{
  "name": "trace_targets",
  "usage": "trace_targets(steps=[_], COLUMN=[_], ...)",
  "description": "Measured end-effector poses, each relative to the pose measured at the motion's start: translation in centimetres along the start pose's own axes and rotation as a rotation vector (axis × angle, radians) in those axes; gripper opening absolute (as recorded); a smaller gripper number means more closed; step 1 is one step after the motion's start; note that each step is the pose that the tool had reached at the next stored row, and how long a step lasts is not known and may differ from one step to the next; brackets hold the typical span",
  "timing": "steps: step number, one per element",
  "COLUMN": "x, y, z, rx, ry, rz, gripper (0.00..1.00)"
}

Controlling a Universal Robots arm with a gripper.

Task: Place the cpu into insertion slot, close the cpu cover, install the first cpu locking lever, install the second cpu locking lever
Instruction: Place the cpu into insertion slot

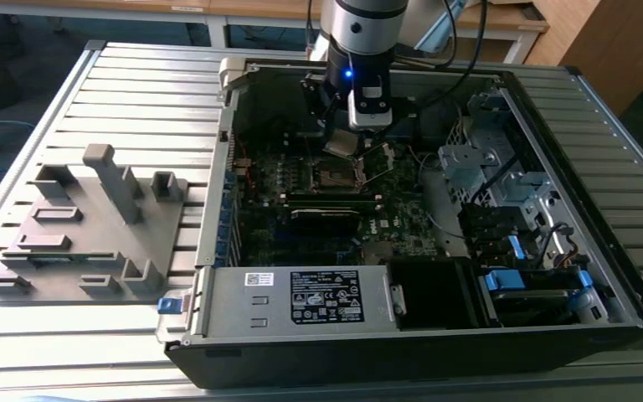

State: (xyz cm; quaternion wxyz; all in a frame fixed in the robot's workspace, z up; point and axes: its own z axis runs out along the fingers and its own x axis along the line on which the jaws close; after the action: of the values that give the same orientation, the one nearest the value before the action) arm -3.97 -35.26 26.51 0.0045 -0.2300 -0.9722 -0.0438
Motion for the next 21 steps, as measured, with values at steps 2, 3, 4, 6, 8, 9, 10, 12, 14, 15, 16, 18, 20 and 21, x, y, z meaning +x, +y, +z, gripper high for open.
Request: trace_targets(steps=[2,3,4,6,8,9,10,12,14,15,16,18,20,21], x=[0.0,0.0,0.0,0.0,-0.01,-0.01,-0.01,0.0,0.0,0.0,-0.01,0.0,0.0,-0.01], y=[-0.01,-0.01,-0.01,-0.01,-0.02,-0.02,-0.02,-0.02,-0.02,-0.02,-0.02,-0.02,-0.02,-0.02], z=[0.05,0.08,0.11,0.15,0.18,0.19,0.19,0.19,0.2,0.2,0.2,0.23,0.25,0.28], rx=[-0.001,-0.0015,-0.0019,-0.0028,-0.0038,-0.0041,-0.0042,-0.0044,-0.0044,-0.0044,-0.0045,-0.0052,-0.006,-0.0066], ry=[-0.0024,-0.0039,-0.0053,-0.0084,-0.0113,-0.0123,-0.0126,-0.0127,-0.0127,-0.0127,-0.0129,-0.0146,-0.0175,-0.019], rz=[0.029,0.046,0.064,0.101,0.136,0.148,0.152,0.152,0.153,0.153,0.155,0.175,0.21,0.228], gripper=[0.54,0.54,0.54,0.54,0.54,0.54,0.54,0.54,0.54,0.54,0.54,0.54,0.54,0.54])
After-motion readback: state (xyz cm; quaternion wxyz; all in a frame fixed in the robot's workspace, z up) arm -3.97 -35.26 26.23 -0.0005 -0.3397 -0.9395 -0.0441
